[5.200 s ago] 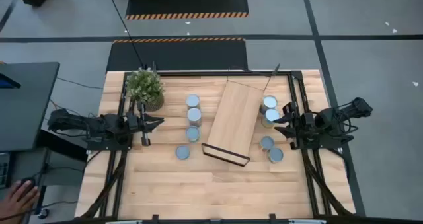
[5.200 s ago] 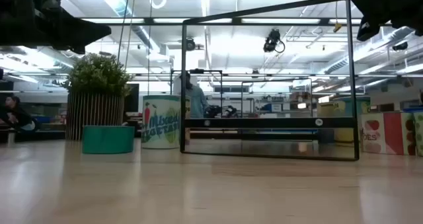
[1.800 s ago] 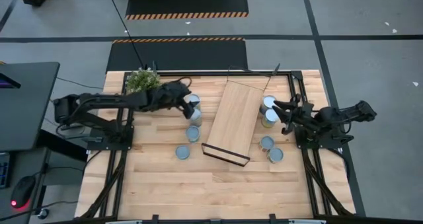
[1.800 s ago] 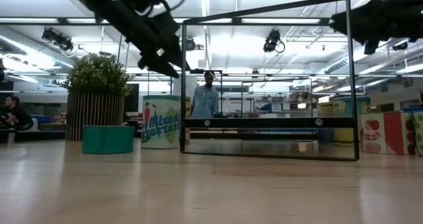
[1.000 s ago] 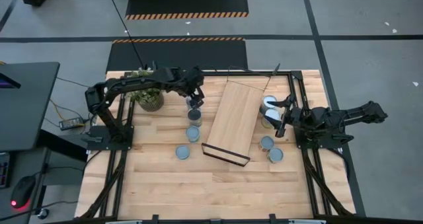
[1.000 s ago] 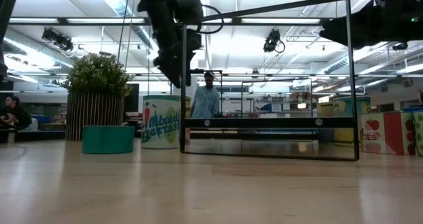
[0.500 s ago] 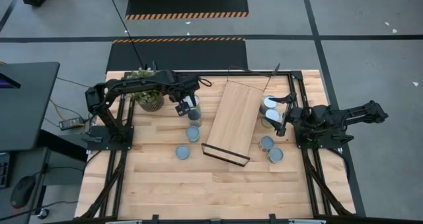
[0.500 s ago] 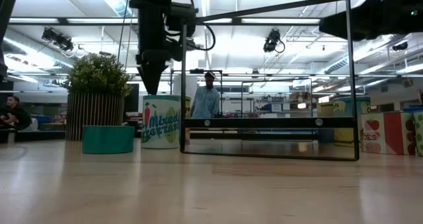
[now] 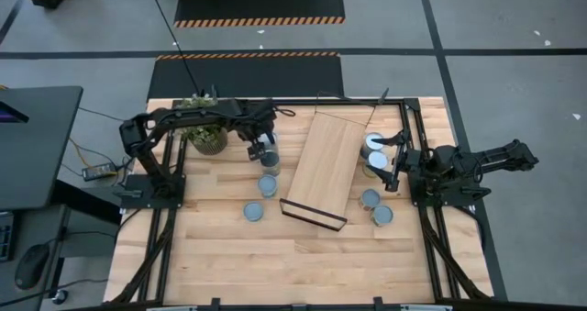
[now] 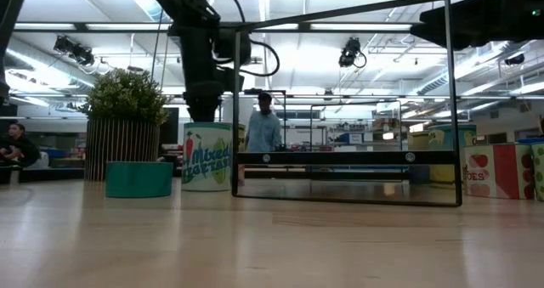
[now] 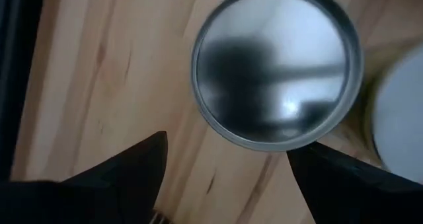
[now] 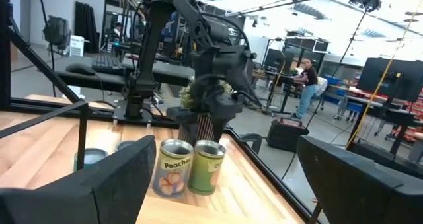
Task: Pick and place cans onto a shelf
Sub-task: Put the canned oranges on the shelf
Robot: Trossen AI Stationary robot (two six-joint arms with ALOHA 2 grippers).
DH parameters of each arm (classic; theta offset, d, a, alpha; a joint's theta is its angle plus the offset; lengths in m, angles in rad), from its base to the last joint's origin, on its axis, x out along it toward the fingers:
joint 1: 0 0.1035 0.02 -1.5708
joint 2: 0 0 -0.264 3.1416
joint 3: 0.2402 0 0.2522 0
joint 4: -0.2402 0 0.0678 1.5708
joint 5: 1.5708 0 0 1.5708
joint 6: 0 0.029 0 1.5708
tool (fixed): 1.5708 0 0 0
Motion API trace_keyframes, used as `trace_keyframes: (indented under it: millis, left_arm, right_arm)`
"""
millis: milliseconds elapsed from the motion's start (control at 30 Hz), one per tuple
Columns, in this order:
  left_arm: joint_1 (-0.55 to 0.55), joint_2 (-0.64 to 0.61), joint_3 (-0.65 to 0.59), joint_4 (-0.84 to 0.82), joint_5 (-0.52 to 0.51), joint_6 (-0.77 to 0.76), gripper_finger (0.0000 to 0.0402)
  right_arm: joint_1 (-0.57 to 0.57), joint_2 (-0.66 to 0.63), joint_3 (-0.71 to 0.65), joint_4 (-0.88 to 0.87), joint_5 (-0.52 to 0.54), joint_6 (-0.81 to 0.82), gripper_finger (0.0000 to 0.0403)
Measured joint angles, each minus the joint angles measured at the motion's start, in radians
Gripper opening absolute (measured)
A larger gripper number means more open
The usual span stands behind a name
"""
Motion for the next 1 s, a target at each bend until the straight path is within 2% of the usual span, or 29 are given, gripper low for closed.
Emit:
trace_keyframes:
  millis: [100,400,733,1000]
  left_arm:
    - [0.021,0.009,0.000,0.045,0.062,-0.019,0.0315]
    - [0.022,0.066,0.001,0.191,0.128,-0.036,0.0315]
    - [0.022,0.116,0.001,0.334,0.124,-0.047,0.0312]
    - [0.017,0.116,0.001,0.378,0.124,0.003,0.0271]
  right_arm:
    - [0.000,0.004,0.000,0.009,0.000,0.000,0.0375]
    - [0.000,0.036,0.000,0.028,-0.002,0.004,0.0375]
    - [0.000,0.079,0.000,0.064,-0.001,0.001,0.0375]
    - [0.000,0.085,0.000,0.075,0.001,0.000,0.0375]
